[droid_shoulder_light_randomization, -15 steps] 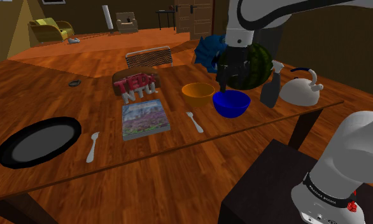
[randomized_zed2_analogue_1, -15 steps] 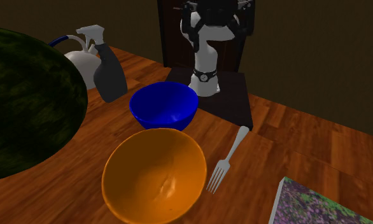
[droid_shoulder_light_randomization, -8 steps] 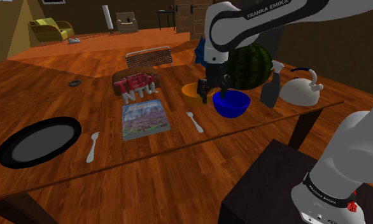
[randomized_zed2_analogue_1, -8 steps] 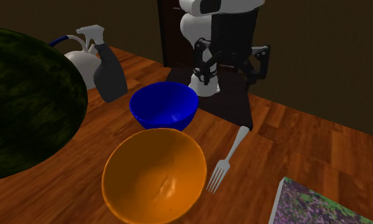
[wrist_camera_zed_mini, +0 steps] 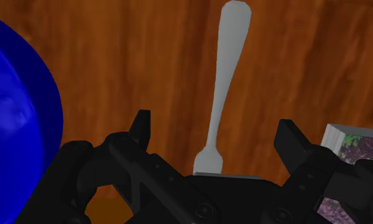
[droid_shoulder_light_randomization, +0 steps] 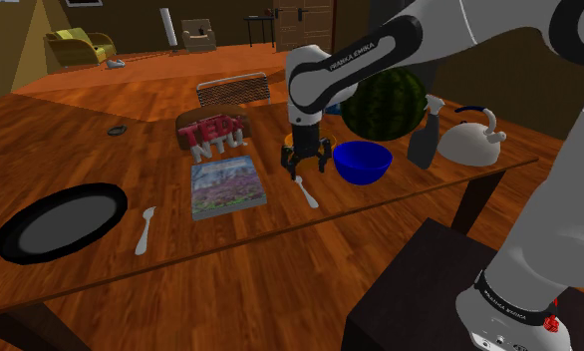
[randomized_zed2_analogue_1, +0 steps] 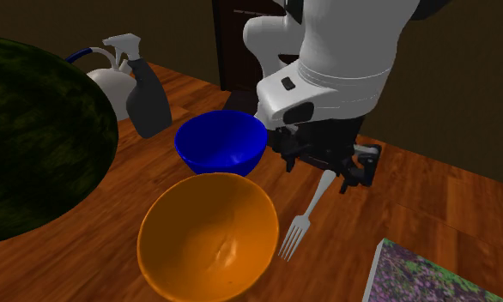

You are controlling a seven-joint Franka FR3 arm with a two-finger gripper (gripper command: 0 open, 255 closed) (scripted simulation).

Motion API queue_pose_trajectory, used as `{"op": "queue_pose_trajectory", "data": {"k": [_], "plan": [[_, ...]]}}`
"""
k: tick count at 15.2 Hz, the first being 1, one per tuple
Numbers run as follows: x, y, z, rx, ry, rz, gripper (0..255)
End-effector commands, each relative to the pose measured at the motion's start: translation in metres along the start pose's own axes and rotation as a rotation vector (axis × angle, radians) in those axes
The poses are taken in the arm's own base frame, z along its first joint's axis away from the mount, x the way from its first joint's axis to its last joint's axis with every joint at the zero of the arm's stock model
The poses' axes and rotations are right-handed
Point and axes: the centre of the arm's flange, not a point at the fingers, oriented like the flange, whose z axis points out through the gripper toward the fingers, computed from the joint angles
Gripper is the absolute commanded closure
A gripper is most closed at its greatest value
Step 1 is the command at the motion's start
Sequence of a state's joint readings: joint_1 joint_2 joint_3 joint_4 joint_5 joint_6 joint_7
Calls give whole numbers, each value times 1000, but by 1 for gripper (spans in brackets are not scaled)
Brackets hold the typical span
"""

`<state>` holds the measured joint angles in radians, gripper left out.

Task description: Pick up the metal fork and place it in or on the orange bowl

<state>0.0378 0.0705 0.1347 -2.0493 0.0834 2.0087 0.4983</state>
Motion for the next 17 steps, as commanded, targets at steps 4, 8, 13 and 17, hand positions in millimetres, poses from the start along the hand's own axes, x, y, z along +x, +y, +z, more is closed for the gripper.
{"op": "queue_pose_trajectory", "data": {"k": [4, 8, 13, 17], "plan": [[10, -11, 27, -3, -8, 17, 0], [10, -11, 51, -3, -8, 17, 0], [10, -11, 51, -3, -8, 17, 0], [10, -11, 51, -3, -8, 17, 255]]}}
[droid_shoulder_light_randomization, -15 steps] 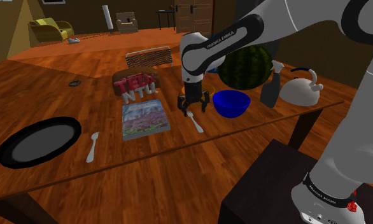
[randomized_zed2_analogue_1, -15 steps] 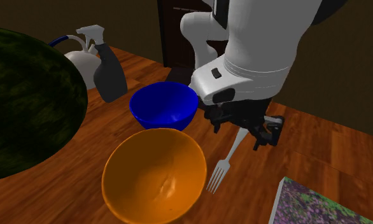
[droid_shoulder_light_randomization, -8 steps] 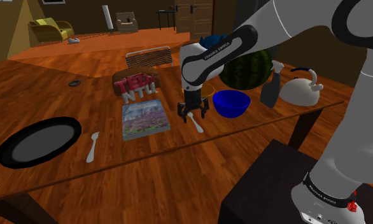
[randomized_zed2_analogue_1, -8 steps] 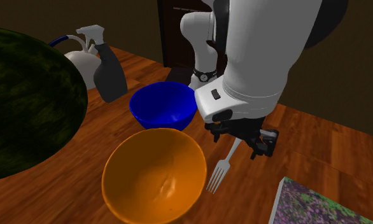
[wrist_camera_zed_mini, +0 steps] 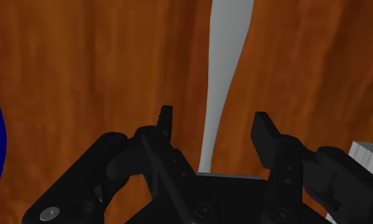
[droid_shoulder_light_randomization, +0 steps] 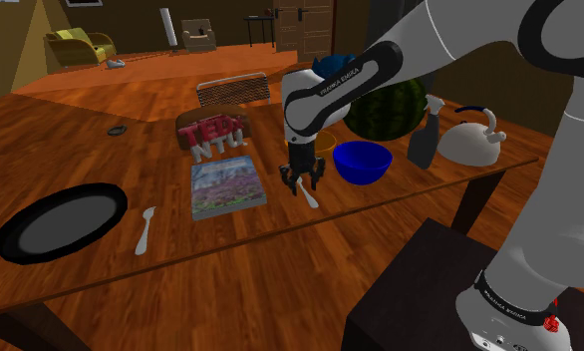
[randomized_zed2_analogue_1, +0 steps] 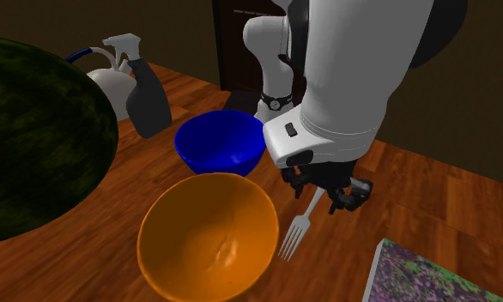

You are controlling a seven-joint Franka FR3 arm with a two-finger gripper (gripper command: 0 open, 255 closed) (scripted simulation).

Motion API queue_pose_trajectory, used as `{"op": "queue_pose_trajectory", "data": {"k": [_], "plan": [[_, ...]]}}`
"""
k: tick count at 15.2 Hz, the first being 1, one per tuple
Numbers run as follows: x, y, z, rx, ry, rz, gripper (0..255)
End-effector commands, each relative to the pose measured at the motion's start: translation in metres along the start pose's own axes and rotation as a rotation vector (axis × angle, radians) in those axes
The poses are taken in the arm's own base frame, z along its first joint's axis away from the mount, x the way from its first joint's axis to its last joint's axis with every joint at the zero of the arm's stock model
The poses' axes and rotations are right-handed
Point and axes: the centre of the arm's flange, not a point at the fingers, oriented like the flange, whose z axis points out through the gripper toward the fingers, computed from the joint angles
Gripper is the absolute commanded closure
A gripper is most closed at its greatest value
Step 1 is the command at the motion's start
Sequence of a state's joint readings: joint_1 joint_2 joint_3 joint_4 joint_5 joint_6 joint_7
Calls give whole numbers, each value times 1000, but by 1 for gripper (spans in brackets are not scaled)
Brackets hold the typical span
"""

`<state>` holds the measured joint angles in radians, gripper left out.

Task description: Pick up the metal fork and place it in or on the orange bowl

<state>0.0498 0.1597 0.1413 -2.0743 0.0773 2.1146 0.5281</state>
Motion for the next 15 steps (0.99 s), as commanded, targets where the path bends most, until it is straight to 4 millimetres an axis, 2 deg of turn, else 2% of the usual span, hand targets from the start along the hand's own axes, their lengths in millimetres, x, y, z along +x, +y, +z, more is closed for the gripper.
{"op": "queue_pose_trajectory", "data": {"k": [1, 9, 15], "plan": [[0, 0, 0, 0, 0, 0, 255], [0, 0, 0, 0, 0, 0, 255], [-5, 0, -31, 0, 0, 0, 255]]}}
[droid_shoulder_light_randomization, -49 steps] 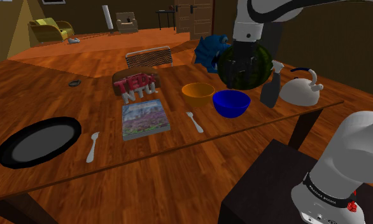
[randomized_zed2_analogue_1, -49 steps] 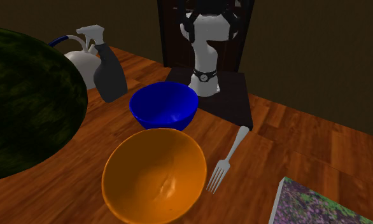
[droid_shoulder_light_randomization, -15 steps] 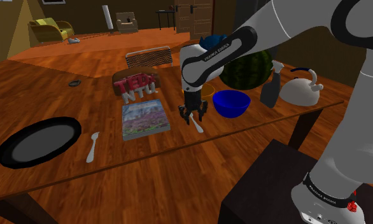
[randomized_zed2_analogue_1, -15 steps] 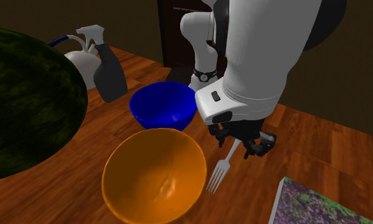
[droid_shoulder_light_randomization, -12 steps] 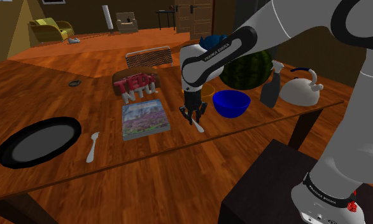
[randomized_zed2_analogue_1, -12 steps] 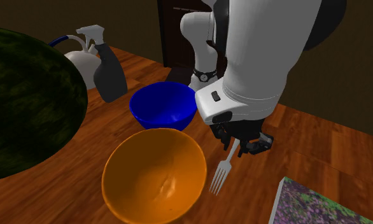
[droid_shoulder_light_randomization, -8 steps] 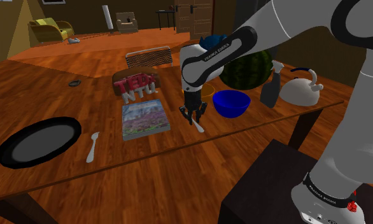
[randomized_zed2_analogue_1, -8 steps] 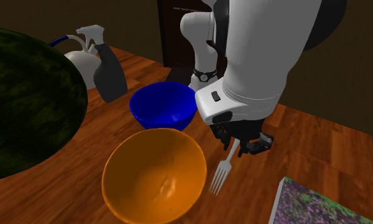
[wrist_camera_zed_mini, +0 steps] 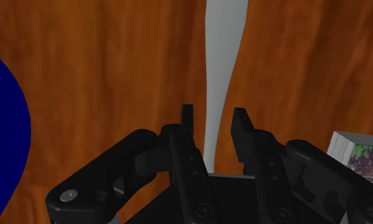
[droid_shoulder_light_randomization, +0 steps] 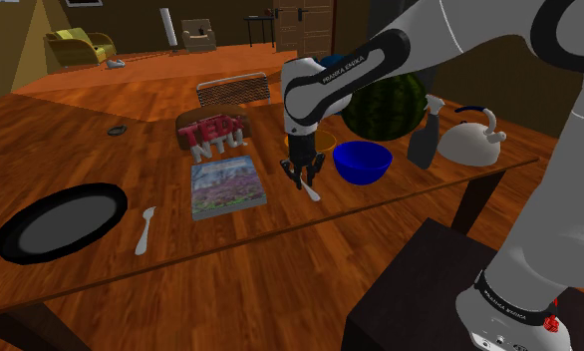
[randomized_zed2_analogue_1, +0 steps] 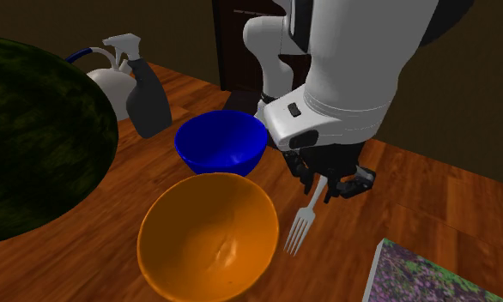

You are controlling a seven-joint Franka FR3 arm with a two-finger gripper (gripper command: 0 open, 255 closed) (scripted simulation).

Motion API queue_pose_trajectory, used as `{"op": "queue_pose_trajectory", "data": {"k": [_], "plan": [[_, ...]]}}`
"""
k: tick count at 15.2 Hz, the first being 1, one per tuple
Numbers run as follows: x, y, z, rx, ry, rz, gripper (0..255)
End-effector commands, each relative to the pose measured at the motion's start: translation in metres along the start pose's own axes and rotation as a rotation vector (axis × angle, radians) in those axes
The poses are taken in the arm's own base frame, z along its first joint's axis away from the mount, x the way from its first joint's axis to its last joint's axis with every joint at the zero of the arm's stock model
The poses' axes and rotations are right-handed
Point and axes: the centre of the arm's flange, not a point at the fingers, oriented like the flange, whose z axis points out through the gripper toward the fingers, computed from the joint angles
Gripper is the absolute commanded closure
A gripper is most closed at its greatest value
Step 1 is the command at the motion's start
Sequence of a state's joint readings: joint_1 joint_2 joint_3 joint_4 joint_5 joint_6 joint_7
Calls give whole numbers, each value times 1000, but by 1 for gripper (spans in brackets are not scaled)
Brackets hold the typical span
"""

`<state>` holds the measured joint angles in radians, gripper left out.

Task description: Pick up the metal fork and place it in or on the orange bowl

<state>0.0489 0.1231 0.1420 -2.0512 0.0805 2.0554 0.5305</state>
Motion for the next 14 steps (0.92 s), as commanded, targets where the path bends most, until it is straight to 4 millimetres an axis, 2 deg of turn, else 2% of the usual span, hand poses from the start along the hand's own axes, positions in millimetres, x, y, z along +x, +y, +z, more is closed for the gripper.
{"op": "queue_pose_trajectory", "data": {"k": [1, 14], "plan": [[0, 0, -11, 0, 0, 0, 255], [-10, -1, -79, 0, 0, 0, 255]]}}
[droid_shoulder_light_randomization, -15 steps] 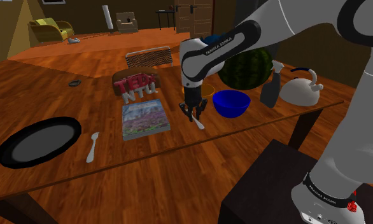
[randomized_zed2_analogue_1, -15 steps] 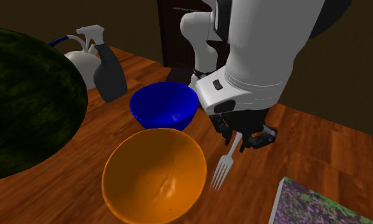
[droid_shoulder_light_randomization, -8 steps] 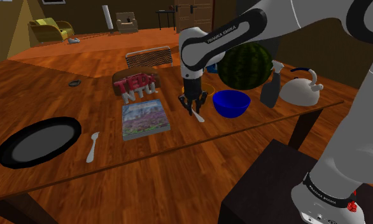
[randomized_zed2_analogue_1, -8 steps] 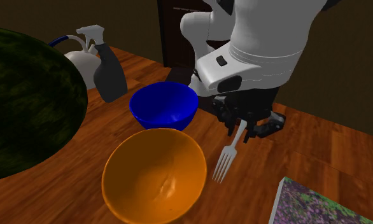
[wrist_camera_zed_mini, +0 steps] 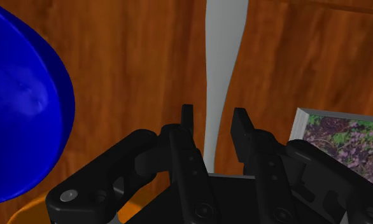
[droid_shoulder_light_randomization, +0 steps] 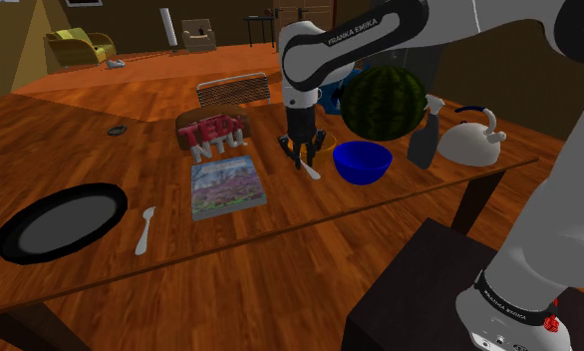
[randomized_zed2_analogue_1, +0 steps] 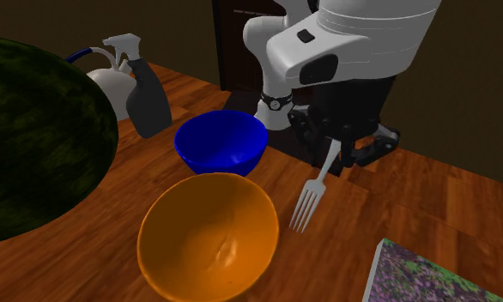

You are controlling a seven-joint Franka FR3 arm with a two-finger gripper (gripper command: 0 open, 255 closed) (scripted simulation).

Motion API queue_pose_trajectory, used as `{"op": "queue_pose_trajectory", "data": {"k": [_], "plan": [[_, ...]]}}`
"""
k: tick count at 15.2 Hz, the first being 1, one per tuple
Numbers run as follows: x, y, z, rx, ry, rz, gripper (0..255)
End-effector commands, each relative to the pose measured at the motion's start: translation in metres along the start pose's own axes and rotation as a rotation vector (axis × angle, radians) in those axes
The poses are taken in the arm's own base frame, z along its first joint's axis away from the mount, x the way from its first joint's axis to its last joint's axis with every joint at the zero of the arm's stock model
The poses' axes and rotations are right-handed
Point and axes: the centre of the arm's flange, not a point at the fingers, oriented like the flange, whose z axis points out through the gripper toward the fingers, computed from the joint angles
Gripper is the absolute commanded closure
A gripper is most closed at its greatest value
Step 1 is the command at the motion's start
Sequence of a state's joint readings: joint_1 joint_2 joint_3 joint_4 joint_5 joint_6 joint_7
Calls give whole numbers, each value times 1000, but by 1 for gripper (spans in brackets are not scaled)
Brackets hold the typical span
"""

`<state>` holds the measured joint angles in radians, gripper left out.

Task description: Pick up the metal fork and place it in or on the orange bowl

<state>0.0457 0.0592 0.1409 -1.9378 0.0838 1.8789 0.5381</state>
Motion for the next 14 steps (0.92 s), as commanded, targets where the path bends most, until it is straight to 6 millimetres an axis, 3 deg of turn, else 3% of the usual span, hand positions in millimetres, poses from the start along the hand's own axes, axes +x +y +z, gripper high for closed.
{"op": "queue_pose_trajectory", "data": {"k": [1, 13, 14], "plan": [[-1, 0, -12, 0, 0, 0, 255], [-10, -1, -72, 0, 0, 0, 255], [1, 6, -72, 0, 0, 0, 255]]}}
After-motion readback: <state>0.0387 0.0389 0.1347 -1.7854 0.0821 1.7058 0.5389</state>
